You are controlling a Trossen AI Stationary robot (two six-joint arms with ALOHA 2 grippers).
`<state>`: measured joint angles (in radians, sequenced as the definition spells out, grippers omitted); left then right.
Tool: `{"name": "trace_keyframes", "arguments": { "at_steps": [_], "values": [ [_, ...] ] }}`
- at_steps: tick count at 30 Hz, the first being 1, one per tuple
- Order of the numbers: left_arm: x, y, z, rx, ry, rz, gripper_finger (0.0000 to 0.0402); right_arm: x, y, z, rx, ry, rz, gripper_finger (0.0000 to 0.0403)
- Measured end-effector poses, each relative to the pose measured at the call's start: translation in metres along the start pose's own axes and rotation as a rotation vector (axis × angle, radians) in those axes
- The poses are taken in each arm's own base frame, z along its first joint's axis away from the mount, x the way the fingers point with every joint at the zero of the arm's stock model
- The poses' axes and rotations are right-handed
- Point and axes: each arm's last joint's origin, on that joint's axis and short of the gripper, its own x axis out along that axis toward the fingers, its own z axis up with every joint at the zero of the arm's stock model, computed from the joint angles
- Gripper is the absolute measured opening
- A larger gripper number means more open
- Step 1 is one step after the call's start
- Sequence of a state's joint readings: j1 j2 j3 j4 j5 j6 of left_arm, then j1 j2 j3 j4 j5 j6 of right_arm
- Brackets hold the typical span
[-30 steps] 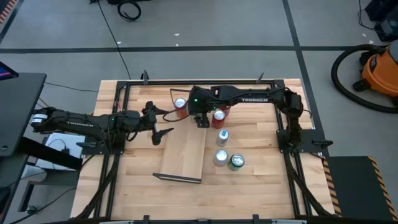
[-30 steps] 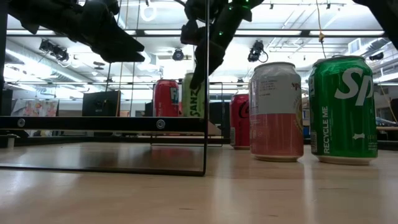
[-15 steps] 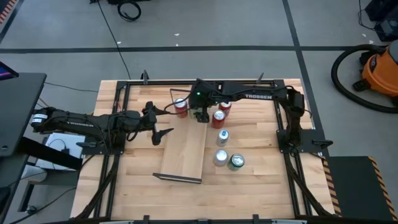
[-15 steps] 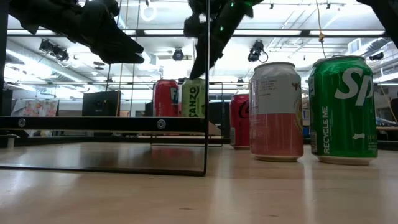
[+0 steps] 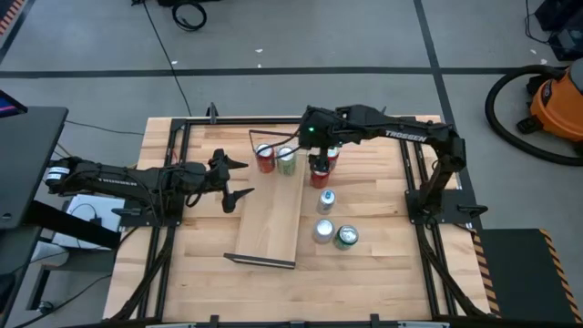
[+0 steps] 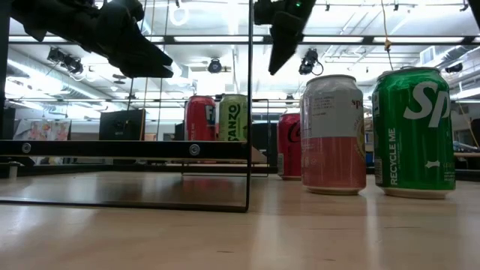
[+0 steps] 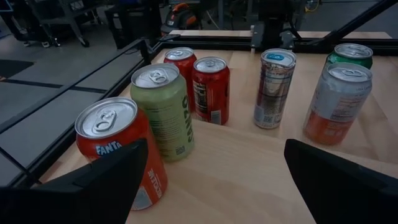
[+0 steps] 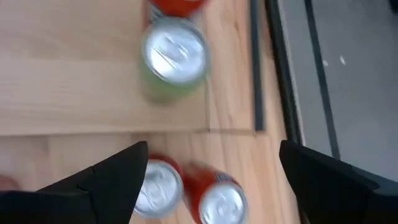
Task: Place canned beverage on shelf
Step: Put the orange soda can on the shelf
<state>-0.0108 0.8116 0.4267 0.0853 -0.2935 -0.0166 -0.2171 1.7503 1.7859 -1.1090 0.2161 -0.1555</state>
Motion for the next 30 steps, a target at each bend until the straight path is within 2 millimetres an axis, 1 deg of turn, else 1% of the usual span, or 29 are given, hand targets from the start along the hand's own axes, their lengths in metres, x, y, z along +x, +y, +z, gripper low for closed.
{"name": "trace_keyframes", "arguments": {
  "at_steps": [4, 6, 9, 13, 16, 20, 24, 28, 30],
  "values": [
    [0.000, 0.000, 0.000, -0.013, 0.000, 0.000, 0.0389, 0.001, -0.003, -0.005, 0.018, 0.049, -0.032, 0.0373],
    [0.000, 0.000, 0.000, -0.020, 0.001, 0.000, 0.0389, 0.003, -0.007, -0.006, 0.055, 0.058, -0.054, 0.0373],
    [0.000, 0.000, 0.000, -0.025, 0.002, 0.000, 0.0389, 0.012, -0.015, -0.014, 0.146, 0.110, -0.075, 0.0373],
    [0.000, 0.000, 0.000, -0.042, 0.004, 0.000, 0.0389, 0.032, -0.027, -0.030, 0.267, 0.191, -0.110, 0.0373],
    [0.000, 0.000, 0.000, -0.048, 0.004, 0.000, 0.0389, 0.042, -0.038, -0.039, 0.366, 0.218, -0.135, 0.0373],
    [0.000, 0.000, 0.000, -0.051, 0.004, 0.000, 0.0389, 0.052, -0.049, -0.047, 0.453, 0.226, -0.111, 0.0373],
    [0.000, 0.000, -0.001, -0.050, 0.006, 0.000, 0.0389, 0.061, -0.051, -0.054, 0.504, 0.242, -0.109, 0.0374],
    [0.000, 0.000, -0.001, -0.050, 0.007, 0.000, 0.0389, 0.074, -0.047, -0.059, 0.529, 0.233, -0.081, 0.0374],
    [0.000, 0.000, -0.001, -0.050, 0.007, 0.000, 0.0389, 0.077, -0.046, -0.061, 0.535, 0.230, -0.083, 0.0374]
  ]
}}
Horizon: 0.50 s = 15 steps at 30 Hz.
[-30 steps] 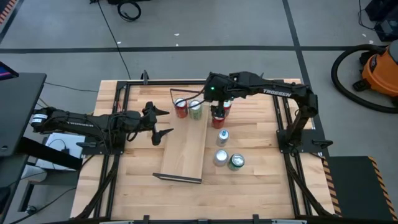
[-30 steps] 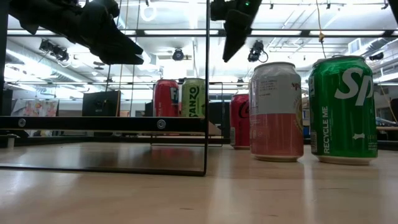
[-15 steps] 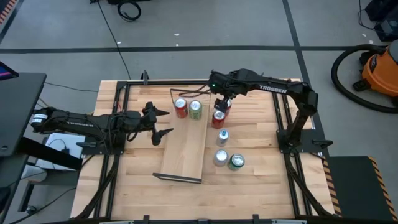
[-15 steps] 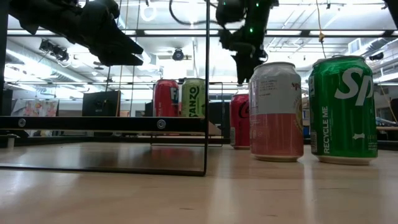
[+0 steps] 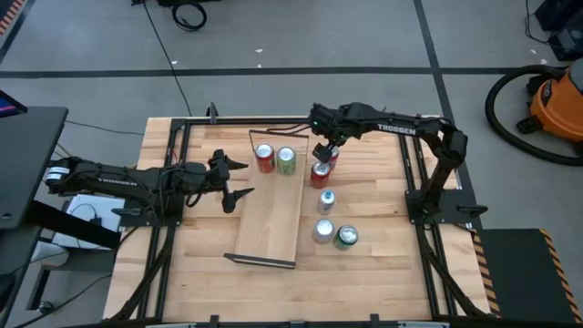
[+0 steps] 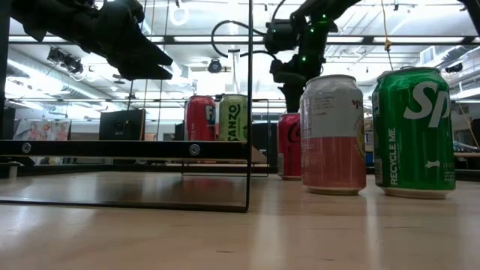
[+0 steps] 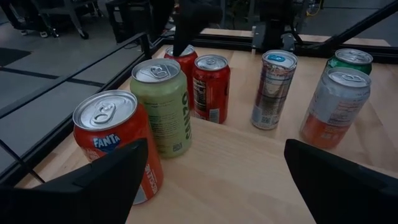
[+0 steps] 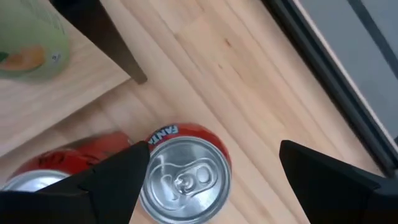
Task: Place canned beverage on shelf
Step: Put the orange soda can on the shelf
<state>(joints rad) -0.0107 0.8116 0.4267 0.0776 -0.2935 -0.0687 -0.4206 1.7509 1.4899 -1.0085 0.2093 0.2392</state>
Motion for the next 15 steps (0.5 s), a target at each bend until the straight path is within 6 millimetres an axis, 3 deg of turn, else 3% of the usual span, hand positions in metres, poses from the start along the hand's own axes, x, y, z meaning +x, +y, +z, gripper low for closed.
{"name": "trace_keyframes", "arguments": {
  "at_steps": [15],
  "values": [
    [0.000, 0.000, 0.000, -0.009, 0.003, 0.000, 0.0389, 0.023, -0.004, -0.019, -0.020, 0.117, -0.003, 0.0373]
  ]
}}
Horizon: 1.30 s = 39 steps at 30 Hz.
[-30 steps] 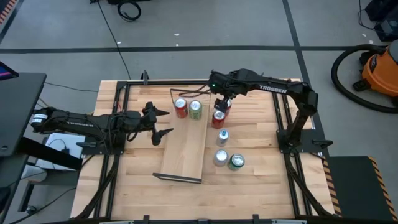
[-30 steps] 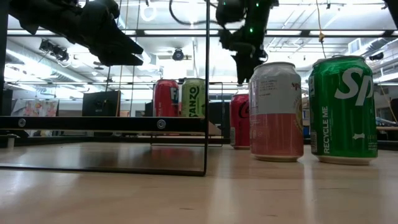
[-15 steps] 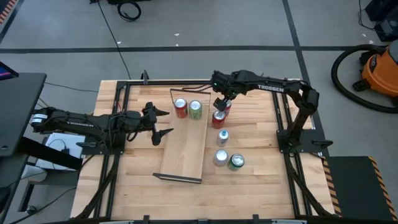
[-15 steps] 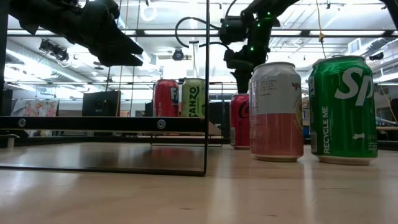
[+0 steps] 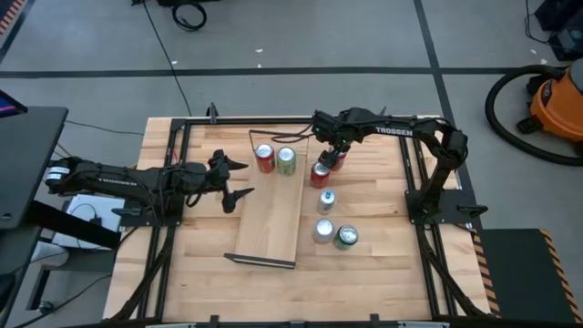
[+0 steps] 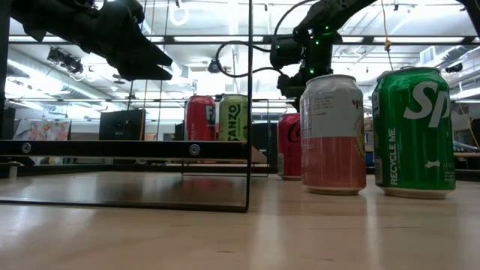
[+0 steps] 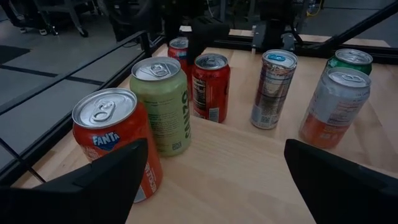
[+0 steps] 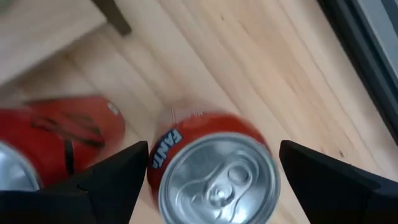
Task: Place canned beverage on shelf
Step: Put the orange soda can on the shelf
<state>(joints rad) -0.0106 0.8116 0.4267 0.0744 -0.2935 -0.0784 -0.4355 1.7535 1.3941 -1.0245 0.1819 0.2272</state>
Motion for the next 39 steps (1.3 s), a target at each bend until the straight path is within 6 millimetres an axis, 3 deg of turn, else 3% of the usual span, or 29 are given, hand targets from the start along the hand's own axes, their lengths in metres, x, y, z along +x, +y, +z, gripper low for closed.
{"name": "trace_keyframes", "arguments": {
  "at_steps": [8, 16, 22, 28, 39],
  "values": [
    [0.000, 0.000, 0.000, 0.000, 0.000, 0.000, 0.0389, 0.000, -0.001, -0.005, -0.084, 0.063, 0.033, 0.0367],
    [0.000, 0.000, -0.001, 0.002, 0.008, 0.001, 0.0389, 0.001, -0.003, 0.000, -0.148, 0.012, 0.053, 0.0320],
    [0.000, 0.000, -0.001, 0.001, 0.014, 0.001, 0.0389, -0.007, -0.001, -0.004, -0.179, 0.067, 0.016, 0.0320],
    [0.000, 0.000, -0.001, 0.000, 0.013, 0.001, 0.0389, -0.040, 0.006, -0.005, -0.194, 0.041, -0.038, 0.0320],
    [0.000, 0.000, -0.001, -0.001, 0.013, 0.001, 0.0389, -0.131, 0.031, -0.022, -0.204, -0.152, -0.010, 0.0320]
  ]
}}
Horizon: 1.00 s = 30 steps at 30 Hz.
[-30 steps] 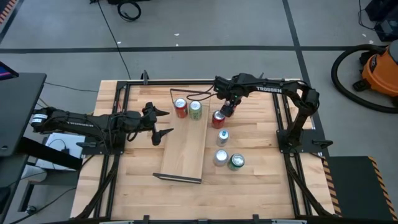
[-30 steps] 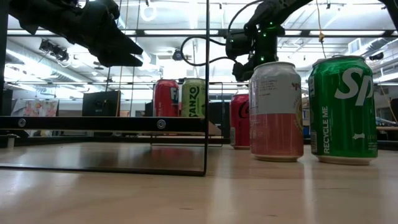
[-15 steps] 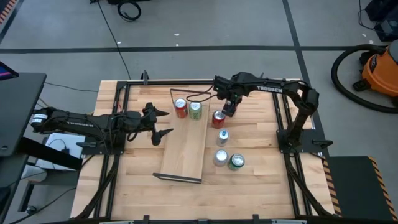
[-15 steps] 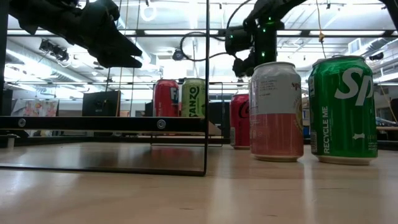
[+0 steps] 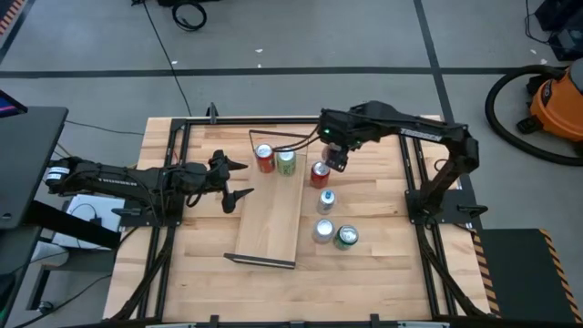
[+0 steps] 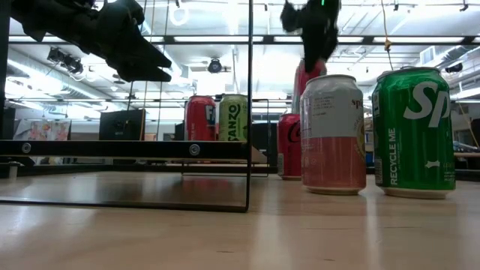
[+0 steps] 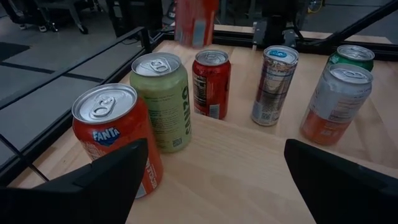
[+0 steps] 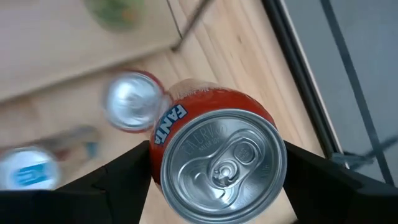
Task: Place canned beverage on shelf
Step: Put the orange soda can on the shelf
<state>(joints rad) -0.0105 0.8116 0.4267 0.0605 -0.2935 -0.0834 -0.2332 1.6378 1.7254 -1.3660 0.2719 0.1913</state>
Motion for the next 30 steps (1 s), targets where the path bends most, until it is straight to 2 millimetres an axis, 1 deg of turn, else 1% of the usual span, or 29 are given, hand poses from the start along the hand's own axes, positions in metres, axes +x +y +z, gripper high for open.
{"name": "trace_keyframes", "arguments": {
  "at_steps": [3, 5, 7, 9, 11, 14, 17, 20, 25, 27, 30],
  "values": [
    [0.000, 0.000, 0.000, 0.000, 0.000, 0.000, 0.0389, -0.024, 0.008, -0.003, -0.008, -0.075, 0.026, 0.0320],
    [0.000, 0.000, 0.000, 0.000, 0.000, 0.000, 0.0389, -0.036, 0.014, -0.003, -0.021, -0.120, 0.045, 0.0320],
    [0.000, 0.000, 0.000, -0.002, 0.000, 0.000, 0.0389, -0.043, 0.021, -0.003, -0.034, -0.154, 0.065, 0.0320],
    [0.000, 0.000, 0.000, -0.004, 0.000, 0.000, 0.0389, -0.046, 0.030, -0.001, -0.052, -0.189, 0.098, 0.0320],
    [0.000, 0.000, 0.000, -0.008, 0.000, 0.000, 0.0389, -0.046, 0.040, 0.002, -0.072, -0.216, 0.133, 0.0321],
    [0.000, 0.000, 0.000, -0.027, 0.001, -0.005, 0.0389, -0.040, 0.057, 0.006, -0.107, -0.234, 0.165, 0.0321],
    [0.000, -0.003, 0.002, -0.034, 0.005, -0.081, 0.0389, -0.036, 0.074, 0.009, -0.161, -0.247, 0.188, 0.0321],
    [-0.003, -0.009, 0.009, 0.002, -0.018, -0.149, 0.0389, -0.031, 0.088, 0.012, -0.202, -0.263, 0.219, 0.0321],
    [0.000, -0.022, 0.017, 0.089, -0.069, -0.195, 0.0389, -0.025, 0.102, 0.016, -0.251, -0.279, 0.260, 0.0321],
    [0.004, -0.026, 0.023, 0.109, -0.093, -0.200, 0.0389, -0.024, 0.106, 0.019, -0.258, -0.304, 0.268, 0.0321],
    [0.016, -0.030, 0.030, 0.125, -0.072, -0.180, 0.0389, -0.020, 0.110, 0.021, -0.276, -0.301, 0.267, 0.0321]
  ]
}}
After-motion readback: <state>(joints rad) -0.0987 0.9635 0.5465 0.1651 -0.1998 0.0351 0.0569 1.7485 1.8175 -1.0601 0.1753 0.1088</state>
